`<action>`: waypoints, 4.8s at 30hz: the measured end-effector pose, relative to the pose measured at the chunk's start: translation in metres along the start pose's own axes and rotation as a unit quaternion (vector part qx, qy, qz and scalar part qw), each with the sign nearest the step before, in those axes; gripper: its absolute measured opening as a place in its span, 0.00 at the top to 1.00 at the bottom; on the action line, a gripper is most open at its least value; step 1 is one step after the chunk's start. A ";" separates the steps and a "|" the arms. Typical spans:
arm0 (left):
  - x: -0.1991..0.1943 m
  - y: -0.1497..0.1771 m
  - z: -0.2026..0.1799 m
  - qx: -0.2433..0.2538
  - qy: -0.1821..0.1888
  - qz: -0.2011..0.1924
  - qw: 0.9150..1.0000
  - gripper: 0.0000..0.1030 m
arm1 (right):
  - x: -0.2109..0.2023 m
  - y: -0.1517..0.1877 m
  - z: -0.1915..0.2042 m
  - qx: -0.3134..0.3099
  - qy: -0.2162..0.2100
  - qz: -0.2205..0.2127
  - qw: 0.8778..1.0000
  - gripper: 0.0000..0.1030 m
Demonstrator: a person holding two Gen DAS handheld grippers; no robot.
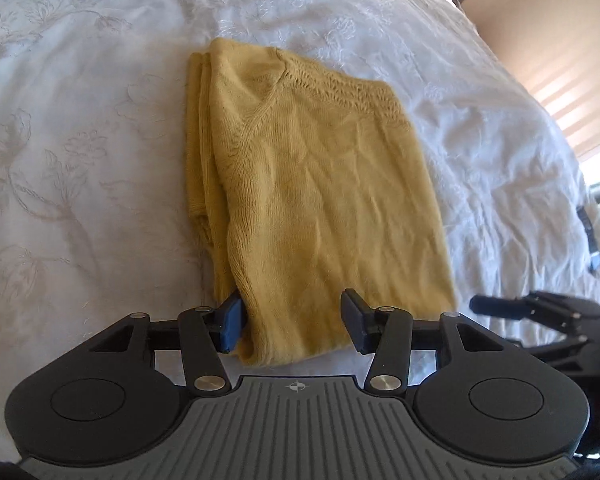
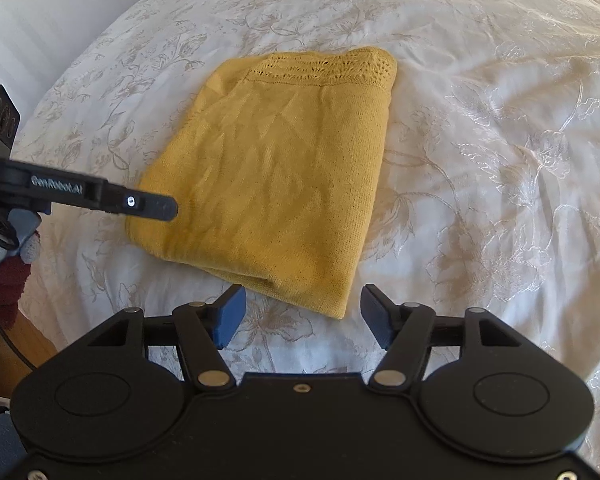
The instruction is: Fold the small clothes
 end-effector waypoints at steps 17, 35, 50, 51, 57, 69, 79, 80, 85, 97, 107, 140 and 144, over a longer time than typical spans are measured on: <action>-0.010 0.007 0.025 0.042 -0.078 0.011 0.996 0.95 | 0.028 -0.024 -0.003 -0.027 0.010 0.021 0.999 0.30; -0.029 -0.051 0.011 -0.001 -0.161 -0.080 0.984 0.45 | 0.022 -0.087 -0.027 -0.026 0.028 -0.024 0.999 0.07; 0.008 -0.052 0.063 -0.037 -0.179 -0.025 0.983 0.20 | 0.049 -0.137 -0.073 0.043 0.035 -0.041 0.998 0.01; 0.010 -0.052 0.063 -0.043 -0.178 -0.023 0.983 0.20 | 0.052 -0.146 -0.075 0.050 0.034 -0.046 0.997 0.01; 0.018 -0.058 0.064 -0.053 -0.190 -0.016 0.980 0.09 | 0.098 -0.165 -0.105 0.067 0.083 0.008 0.994 0.01; -0.009 -0.059 0.045 -0.047 -0.214 -0.035 0.975 0.00 | 0.021 -0.155 -0.088 0.032 0.074 -0.075 0.994 0.01; -0.059 -0.033 -0.020 -0.054 -0.214 -0.080 0.972 0.00 | -0.027 -0.106 -0.041 -0.014 0.041 -0.089 0.995 0.01; -0.063 -0.030 -0.025 -0.050 -0.216 -0.082 0.972 0.01 | -0.034 -0.100 -0.034 -0.021 0.037 -0.095 0.995 0.01; -0.085 -0.019 -0.044 -0.017 -0.233 -0.094 0.968 0.02 | -0.061 -0.077 -0.003 -0.040 0.039 -0.129 0.990 0.01; -0.152 0.023 -0.062 -0.015 -0.289 -0.155 0.945 0.03 | -0.115 -0.032 0.043 -0.003 0.185 -0.160 0.970 0.01; -0.170 0.063 -0.072 -0.020 -0.318 -0.151 0.936 0.03 | -0.139 -0.002 0.072 0.021 0.140 -0.150 0.979 0.01; -0.159 0.095 -0.089 -0.030 -0.269 -0.119 0.955 0.03 | -0.155 0.033 0.071 0.058 0.128 -0.142 0.980 0.01; -0.157 0.094 -0.088 -0.030 -0.270 -0.116 0.955 0.03 | -0.155 0.031 0.070 0.060 0.127 -0.142 0.980 0.01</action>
Point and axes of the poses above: each gripper's, at about its wrist camera, not at the fingertips, and x roughly the way its jaws point, z to its left, y to its underside, the point moved 8 cm from there along x, roughly the way its jaws point, and after that the axes turned 5 degrees about z, right-handed, at the moved point
